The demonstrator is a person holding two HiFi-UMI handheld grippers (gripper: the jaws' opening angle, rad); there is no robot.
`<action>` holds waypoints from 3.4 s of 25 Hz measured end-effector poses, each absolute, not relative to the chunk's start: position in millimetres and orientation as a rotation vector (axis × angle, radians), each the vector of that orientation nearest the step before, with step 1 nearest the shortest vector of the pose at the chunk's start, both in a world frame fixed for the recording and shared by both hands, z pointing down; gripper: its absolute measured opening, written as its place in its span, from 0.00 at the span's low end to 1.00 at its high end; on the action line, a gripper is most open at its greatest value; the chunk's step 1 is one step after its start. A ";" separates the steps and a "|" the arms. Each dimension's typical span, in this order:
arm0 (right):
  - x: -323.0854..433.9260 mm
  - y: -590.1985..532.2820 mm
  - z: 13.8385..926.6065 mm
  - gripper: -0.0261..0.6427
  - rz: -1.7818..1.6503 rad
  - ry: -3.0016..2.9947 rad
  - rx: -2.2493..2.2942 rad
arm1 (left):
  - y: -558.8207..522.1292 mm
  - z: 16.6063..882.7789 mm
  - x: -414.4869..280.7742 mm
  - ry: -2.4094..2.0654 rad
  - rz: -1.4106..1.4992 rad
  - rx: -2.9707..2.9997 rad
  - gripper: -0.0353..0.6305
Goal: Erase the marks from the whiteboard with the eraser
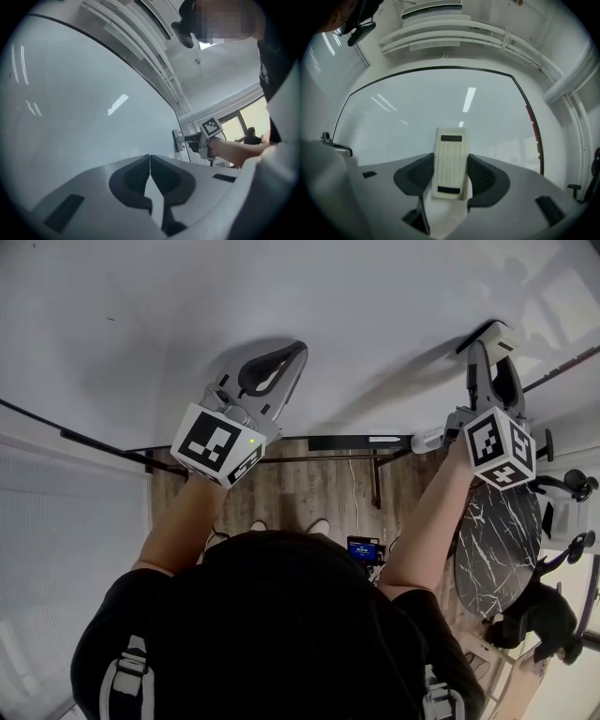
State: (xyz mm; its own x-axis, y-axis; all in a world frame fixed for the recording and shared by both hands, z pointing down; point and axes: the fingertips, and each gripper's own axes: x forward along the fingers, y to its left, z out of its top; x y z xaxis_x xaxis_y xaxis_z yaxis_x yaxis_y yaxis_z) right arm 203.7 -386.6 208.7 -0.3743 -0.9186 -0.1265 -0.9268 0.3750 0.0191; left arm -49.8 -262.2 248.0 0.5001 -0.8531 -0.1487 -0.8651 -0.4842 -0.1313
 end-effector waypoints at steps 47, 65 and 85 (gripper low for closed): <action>8.8 -192.3 416.0 0.37 -0.053 3.097 -0.594 | -153.8 414.4 -79.3 1.697 -0.119 -2.692 0.06; -18.4 -183.2 426.5 0.37 -0.061 3.132 -0.555 | -152.1 417.1 -88.7 1.678 -0.124 -2.713 0.06; -27.9 -183.1 434.3 0.37 -0.070 3.149 -0.583 | -146.9 420.0 -102.2 1.703 -0.118 -2.714 0.06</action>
